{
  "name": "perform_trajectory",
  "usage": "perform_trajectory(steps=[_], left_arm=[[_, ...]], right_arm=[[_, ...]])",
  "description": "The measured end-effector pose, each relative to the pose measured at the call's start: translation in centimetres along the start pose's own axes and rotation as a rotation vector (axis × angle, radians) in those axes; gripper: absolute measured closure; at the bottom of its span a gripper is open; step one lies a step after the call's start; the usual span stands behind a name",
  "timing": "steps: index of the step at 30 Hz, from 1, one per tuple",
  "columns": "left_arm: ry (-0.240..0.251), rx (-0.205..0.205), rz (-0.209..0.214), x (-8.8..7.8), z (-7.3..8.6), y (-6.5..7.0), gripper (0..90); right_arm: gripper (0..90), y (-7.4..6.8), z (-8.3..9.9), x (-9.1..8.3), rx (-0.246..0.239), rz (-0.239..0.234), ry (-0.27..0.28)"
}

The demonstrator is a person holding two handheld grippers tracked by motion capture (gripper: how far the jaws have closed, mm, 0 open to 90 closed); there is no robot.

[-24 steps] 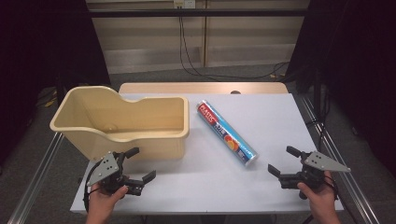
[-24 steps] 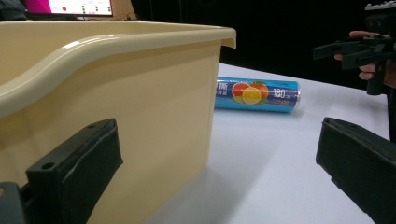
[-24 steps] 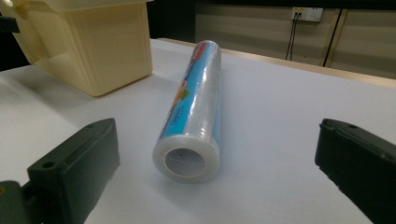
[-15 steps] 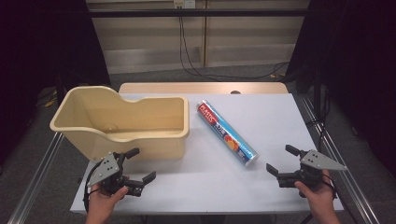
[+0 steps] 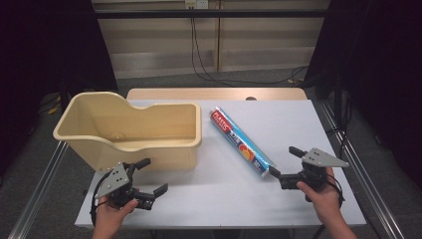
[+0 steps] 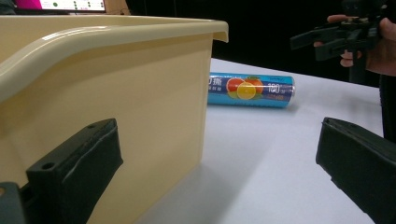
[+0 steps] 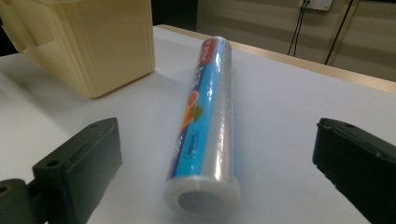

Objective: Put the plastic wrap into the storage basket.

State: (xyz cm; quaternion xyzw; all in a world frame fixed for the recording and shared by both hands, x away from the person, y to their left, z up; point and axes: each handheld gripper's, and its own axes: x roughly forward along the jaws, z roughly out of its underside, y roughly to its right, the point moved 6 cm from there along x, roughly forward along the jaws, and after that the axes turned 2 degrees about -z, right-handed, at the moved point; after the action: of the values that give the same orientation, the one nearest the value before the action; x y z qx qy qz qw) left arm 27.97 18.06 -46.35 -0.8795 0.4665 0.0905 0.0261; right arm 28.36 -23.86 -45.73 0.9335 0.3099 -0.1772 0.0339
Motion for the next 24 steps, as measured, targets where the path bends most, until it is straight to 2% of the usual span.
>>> perform_trajectory(steps=[5,10,12,19,24], left_arm=[[0.006,-0.001,-0.002,0.0,-0.1,0.0,0.0],[0.007,-0.002,0.000,0.0,-0.1,0.0,0.2],[0.007,0.000,0.004,0.0,-0.2,0.0,0.3],[0.003,0.012,0.012,0.1,-0.2,0.2,0.3],[-0.002,0.012,0.021,0.2,-0.2,0.3,0.4]], right_arm=[[1.7,-0.5,-1.1,1.6,-0.012,-0.005,-0.005],[1.9,-1.0,-2.2,3.7,-0.037,-0.016,-0.040],[1.8,-1.0,-2.6,4.5,-0.045,-0.019,-0.071],[2.4,-0.6,-3.9,6.8,-0.029,-0.028,-0.099],[2.1,-0.6,-4.8,8.5,-0.061,-0.030,-0.159]])
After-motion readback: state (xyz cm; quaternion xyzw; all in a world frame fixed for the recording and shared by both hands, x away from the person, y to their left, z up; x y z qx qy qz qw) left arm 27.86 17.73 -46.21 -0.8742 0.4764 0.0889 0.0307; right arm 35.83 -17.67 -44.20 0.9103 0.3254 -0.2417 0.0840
